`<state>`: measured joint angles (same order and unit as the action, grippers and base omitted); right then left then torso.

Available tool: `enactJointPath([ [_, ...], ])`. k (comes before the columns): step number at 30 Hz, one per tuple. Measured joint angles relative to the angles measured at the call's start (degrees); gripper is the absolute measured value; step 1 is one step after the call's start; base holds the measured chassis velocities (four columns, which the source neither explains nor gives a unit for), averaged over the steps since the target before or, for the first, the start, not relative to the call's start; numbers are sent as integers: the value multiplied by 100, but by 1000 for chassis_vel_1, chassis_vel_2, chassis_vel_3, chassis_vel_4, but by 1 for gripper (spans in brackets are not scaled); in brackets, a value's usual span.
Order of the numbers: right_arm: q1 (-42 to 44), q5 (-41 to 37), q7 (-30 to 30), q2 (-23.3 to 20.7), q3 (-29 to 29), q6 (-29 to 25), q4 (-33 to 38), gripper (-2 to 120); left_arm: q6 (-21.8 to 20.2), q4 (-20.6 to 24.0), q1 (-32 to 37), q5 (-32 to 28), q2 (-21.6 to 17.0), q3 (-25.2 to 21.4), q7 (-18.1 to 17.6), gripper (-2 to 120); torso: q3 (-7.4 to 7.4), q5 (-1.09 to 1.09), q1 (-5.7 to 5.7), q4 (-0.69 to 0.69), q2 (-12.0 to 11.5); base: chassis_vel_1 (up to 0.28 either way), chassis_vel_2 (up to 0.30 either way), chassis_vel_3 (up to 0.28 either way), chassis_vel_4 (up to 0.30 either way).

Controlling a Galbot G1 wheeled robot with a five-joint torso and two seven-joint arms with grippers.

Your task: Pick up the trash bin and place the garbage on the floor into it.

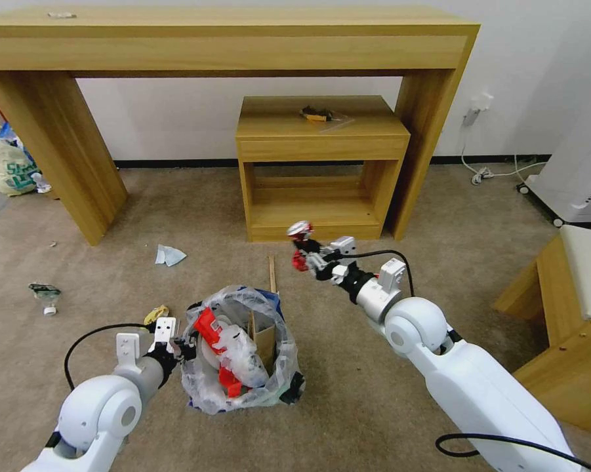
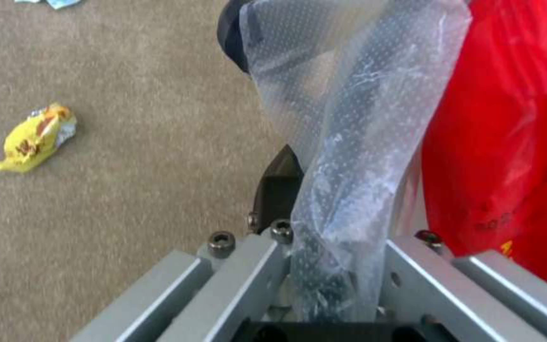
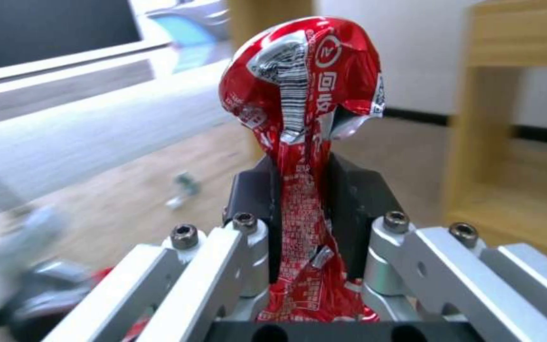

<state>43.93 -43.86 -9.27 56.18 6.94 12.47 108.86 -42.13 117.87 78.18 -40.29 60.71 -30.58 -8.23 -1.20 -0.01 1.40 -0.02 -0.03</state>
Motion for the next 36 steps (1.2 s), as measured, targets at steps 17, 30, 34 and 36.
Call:
enactJointPath([
  [17,-1181,-519,361,-11,1977,588,-83,16,0,-445,-661,-550,-719,259,-28,0,-1,-1,0,0,0,0,0,0,0],
  [30,-1049,-406,691,244,2197,874,-150,44,0,-579,-752,-536,-714,282,76,0,0,0,0,0,-1,0,0,0,0],
  [34,-1024,-418,734,241,2126,867,-153,59,0,-605,-783,-528,-679,310,76,0,0,0,0,0,-1,0,0,0,0],
  [36,-1011,-418,738,237,2100,850,-153,65,0,-609,-789,-525,-663,318,76,0,0,0,0,0,0,0,0,0,0],
])
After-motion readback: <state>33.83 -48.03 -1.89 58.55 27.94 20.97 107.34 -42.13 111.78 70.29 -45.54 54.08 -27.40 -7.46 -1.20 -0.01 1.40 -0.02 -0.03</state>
